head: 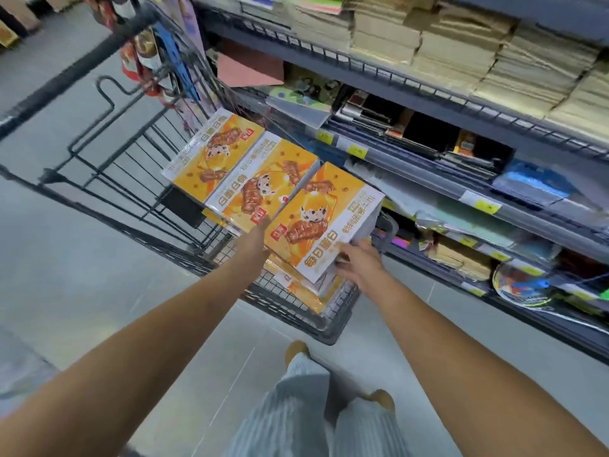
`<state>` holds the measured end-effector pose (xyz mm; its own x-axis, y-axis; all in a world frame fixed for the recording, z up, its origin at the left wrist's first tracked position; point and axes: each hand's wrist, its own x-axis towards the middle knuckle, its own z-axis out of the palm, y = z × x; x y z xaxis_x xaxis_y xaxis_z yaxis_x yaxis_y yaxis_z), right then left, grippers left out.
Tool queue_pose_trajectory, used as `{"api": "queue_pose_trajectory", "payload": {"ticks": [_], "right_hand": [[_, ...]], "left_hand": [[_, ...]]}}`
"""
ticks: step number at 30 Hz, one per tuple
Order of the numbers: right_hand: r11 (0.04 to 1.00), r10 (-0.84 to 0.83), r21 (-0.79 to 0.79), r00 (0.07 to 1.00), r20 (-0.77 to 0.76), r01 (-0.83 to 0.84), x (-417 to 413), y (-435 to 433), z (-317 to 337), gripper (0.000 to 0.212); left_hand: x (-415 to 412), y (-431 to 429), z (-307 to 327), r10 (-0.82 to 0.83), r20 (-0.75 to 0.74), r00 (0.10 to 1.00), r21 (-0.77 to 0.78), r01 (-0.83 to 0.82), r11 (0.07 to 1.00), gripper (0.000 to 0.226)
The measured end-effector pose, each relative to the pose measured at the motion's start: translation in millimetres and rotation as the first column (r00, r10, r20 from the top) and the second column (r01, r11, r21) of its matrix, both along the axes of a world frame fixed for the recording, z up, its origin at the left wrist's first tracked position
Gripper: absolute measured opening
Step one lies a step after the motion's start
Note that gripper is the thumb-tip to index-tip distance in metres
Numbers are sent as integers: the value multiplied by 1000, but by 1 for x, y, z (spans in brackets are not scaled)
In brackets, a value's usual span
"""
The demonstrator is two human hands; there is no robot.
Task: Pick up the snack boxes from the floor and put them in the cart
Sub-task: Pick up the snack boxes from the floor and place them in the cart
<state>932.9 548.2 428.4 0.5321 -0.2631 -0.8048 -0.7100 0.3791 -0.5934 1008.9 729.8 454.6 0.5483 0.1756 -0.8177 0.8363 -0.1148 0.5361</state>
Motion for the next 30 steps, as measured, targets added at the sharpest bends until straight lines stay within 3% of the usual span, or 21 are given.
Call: {"api": "queue_pose_trajectory", "payload": {"ticks": [1, 2, 3, 4, 5, 7, 8, 11, 13, 15, 17, 20, 23, 27, 30], "right_hand": [[1000, -8, -7, 1000, 14, 8, 6, -2, 4, 3], [1000, -11, -23, 1000, 12, 11, 10, -4, 3, 10], [999, -1, -33, 1000, 7, 2, 11, -5, 3, 13], [999, 12, -35, 1000, 7, -12, 11, -5, 1, 14], [999, 17, -31, 1000, 10, -16, 9, -4, 2, 13], [1000, 4, -11, 999, 35, -3, 2, -4, 1, 11], [1000, -8, 4, 999, 44, 8, -1, -6, 3, 18], [998, -60, 16, 995, 82, 59, -16, -17, 10, 38], [995, -93, 29, 990, 108, 91, -30, -28, 15, 42], [989, -146, 47, 981, 127, 141, -51, -45, 24, 35], [980, -197, 51, 970, 145, 191, -79, -65, 30, 32], [974, -224, 26, 961, 163, 223, -129, -95, 36, 45], [957, -286, 12, 942, 175, 288, -189, -127, 37, 47], [916, -391, -32, 906, 165, 401, -302, -182, 45, 46], [870, -478, -49, 864, 156, 490, -376, -215, 56, 32]], "left_hand": [[3, 3, -4, -78, 75, 994, 8, 77, 997, 70], [4, -1, -3, -33, 88, 996, -73, 40, 997, 73], [5, -8, 9, 59, -2, 998, -176, -59, 983, 79], [9, -6, 7, 126, -91, 988, -181, -141, 973, 82], [12, -10, 13, 95, -114, 989, -139, -111, 984, 78], [9, -21, 21, -66, -27, 997, -58, 64, 996, 60], [8, -23, 17, -101, -1, 995, 27, 101, 994, 66], [-9, -50, 16, -7, 34, 999, 116, 3, 993, 94], [-29, -68, 21, -66, 153, 986, 149, 44, 988, 86], [-52, -88, 20, -157, 279, 948, 71, 142, 987, 72], [-80, -111, 22, -234, 286, 929, -19, 250, 968, 62], [-120, -151, 26, -364, 242, 899, -100, 396, 913, 50], [-165, -191, 29, -467, 217, 857, -98, 495, 863, 52], [-259, -254, 41, -644, 187, 742, -207, 671, 712, 43], [-322, -295, 44, -772, 165, 614, -262, 782, 566, 40]]}}
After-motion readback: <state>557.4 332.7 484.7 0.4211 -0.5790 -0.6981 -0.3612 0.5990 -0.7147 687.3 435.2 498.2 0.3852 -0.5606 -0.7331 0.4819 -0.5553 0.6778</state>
